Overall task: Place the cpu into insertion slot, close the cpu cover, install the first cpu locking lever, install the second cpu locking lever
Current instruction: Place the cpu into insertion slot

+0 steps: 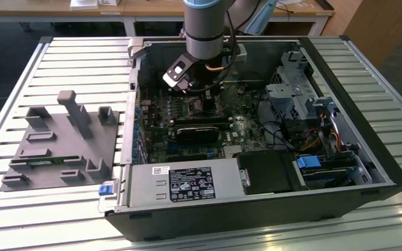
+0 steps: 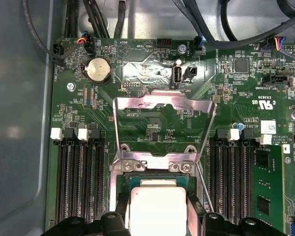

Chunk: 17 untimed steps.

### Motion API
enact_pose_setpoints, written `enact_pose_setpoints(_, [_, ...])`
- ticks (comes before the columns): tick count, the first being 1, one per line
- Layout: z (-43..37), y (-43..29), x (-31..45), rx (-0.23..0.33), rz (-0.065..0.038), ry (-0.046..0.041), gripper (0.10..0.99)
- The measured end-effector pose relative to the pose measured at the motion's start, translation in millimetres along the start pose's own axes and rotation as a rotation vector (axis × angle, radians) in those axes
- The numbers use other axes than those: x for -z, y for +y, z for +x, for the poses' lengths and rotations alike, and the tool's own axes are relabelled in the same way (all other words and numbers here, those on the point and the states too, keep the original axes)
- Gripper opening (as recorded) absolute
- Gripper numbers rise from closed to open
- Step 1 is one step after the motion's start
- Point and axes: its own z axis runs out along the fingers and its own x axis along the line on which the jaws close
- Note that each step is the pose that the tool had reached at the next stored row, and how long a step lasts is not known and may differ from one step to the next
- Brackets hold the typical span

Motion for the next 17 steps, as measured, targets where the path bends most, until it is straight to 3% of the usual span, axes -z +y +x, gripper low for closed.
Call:
enact_pose_setpoints(9, [0.0,0.0,-0.1,0.000,0.000,0.0001,0.541])
enact_pose_setpoints(11, [0.0,0.0,-0.1,0.000,0.000,0.0000,0.553])
enact_pose_setpoints(12, [0.0,0.0,-0.1,0.000,0.000,0.0000,0.612])
enact_pose_setpoints(17, [0.0,0.0,-0.2,0.000,0.000,0.0000,0.612])
